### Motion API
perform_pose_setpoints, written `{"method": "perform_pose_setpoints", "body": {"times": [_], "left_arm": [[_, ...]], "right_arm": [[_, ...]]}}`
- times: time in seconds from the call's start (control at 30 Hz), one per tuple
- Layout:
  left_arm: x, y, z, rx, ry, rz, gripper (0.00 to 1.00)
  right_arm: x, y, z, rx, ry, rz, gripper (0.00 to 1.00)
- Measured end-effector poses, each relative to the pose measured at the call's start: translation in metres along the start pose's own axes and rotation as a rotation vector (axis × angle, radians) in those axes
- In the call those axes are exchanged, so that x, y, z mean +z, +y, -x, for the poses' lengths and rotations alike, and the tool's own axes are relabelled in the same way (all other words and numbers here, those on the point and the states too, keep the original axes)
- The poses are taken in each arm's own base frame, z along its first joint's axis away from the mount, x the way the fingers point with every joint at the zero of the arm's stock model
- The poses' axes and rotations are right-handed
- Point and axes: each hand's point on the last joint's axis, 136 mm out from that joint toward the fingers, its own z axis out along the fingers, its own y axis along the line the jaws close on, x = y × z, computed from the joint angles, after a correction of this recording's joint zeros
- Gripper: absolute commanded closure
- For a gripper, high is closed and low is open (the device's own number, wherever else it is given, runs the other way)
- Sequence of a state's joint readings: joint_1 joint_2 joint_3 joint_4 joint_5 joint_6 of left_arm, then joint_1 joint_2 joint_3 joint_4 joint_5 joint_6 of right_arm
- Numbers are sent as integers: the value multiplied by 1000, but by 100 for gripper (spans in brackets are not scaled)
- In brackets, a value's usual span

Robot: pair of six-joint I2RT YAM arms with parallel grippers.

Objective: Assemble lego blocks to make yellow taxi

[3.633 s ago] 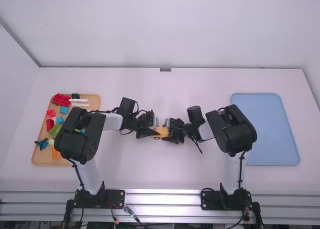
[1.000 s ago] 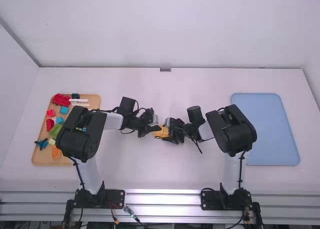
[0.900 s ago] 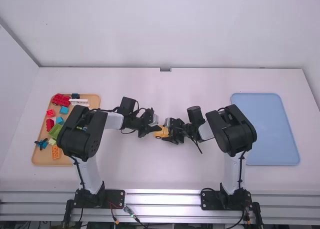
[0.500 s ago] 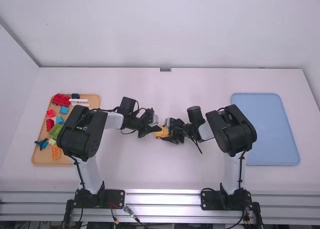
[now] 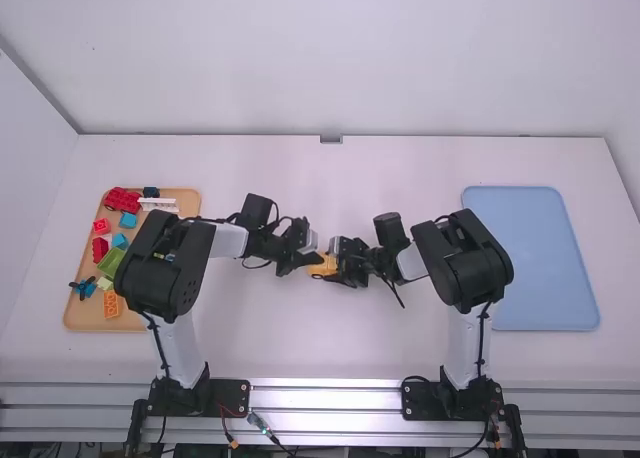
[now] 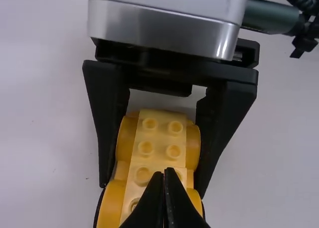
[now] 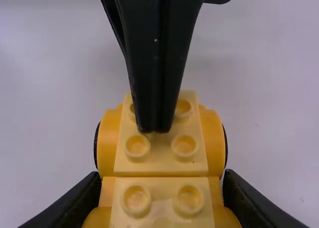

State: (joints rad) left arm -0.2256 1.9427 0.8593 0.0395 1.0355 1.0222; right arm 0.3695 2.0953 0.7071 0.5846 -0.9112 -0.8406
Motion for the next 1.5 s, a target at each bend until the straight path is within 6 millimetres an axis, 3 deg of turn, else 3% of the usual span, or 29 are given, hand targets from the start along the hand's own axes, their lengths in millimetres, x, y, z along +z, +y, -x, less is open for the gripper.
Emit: {"method": "perform_pose_setpoints", "body": {"times": [0.67, 0.87, 0.93, 1.03, 1.07, 1.13, 1.2, 1.27, 1.5], "left_arm": [[8, 12, 2, -10, 120, 68, 98], [-4, 12, 3, -47, 165, 87, 98], [-21, 18, 13, -51, 168, 125, 97], [-46, 31, 35, -10, 150, 201, 58], [-58, 37, 47, 9, 138, 234, 1], [-77, 43, 63, 37, 120, 287, 1], [-98, 45, 74, 42, 111, 335, 1], [-108, 45, 74, 27, 113, 355, 1], [-129, 50, 62, -68, 117, 402, 1]], "right_arm": [[-3, -7, -2, 13, 6, -26, 63], [-1, -5, -1, 1, 8, -22, 62], [-1, -5, -1, 0, 7, -21, 61], [-1, -5, -1, 0, 7, -22, 54], [-1, -5, -1, 0, 7, -22, 49], [-1, -5, -1, 0, 7, -21, 38], [-1, -5, -1, 5, 8, -20, 14], [-1, -5, -1, 7, 7, -22, 0], [-7, -7, -5, 91, 76, -49, 1]]}}
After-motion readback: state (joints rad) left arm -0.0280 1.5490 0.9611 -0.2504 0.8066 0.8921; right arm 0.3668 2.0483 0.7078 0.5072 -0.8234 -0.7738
